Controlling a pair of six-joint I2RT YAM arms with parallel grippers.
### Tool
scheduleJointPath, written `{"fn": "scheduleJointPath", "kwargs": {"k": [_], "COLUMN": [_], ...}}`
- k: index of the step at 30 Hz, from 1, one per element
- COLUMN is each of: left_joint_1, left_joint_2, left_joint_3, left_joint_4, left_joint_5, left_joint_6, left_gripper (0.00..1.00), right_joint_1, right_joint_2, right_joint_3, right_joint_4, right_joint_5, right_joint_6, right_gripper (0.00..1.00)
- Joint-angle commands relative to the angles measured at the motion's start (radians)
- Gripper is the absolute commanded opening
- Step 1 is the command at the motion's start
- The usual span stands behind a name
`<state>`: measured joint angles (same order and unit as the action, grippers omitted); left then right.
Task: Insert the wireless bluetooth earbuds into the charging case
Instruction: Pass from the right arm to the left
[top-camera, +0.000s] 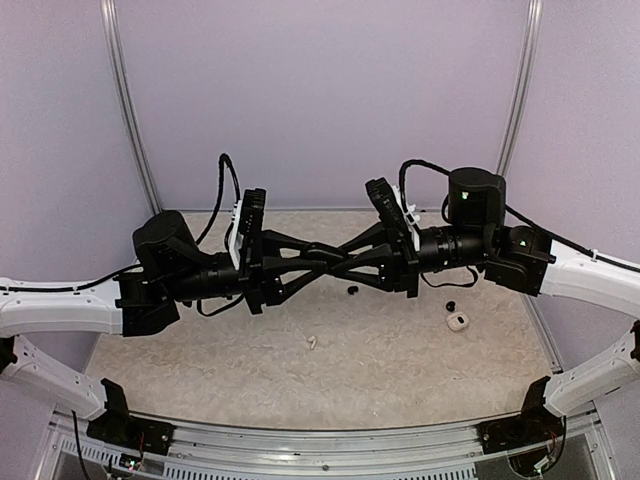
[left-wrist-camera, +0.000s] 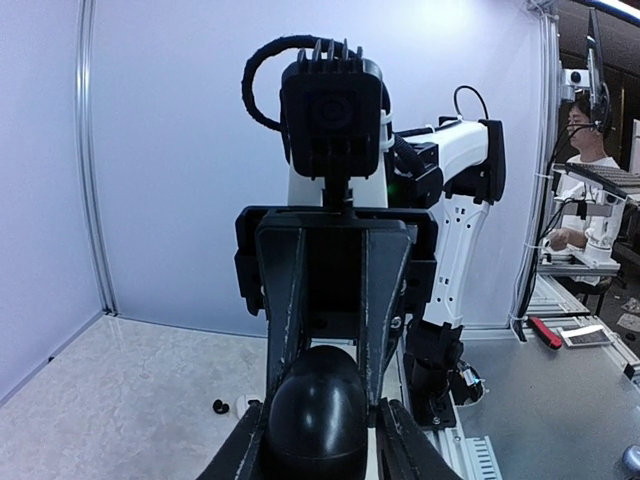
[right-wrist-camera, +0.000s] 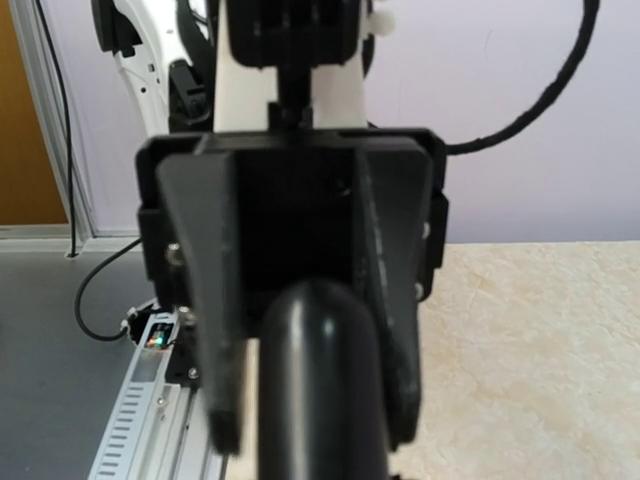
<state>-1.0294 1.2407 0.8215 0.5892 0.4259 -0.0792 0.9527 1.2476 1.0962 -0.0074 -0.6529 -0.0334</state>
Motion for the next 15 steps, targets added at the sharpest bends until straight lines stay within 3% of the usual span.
{"fn": "scheduleJointPath", "kwargs": {"k": [1, 7, 15], "left_joint_1": [-0.007, -0.006, -0.006], "left_joint_2": [-0.003, -0.007, -0.004], "left_joint_3": [0.02, 0.009, 0.01], "left_joint_4": [-0.009, -0.04, -0.05], "left_joint_5": [0.023, 0.026, 0.015], "left_joint_6": [0.001, 0.009, 0.013], "left_gripper": [0.41, 0.44, 0.39], "right_joint_1": [0.007, 0.008, 0.007], "right_joint_2": [-0.004, -0.008, -0.01], "right_joint_3": [-0.012, -0.004, -0.004], "right_joint_4": [-0.005, -0.015, -0.014], "right_joint_5": [0.006, 0.006, -0.001], "right_joint_6": [-0.008, -0.015, -0.015], "right_gripper": [0.13, 0.14, 0.14]}}
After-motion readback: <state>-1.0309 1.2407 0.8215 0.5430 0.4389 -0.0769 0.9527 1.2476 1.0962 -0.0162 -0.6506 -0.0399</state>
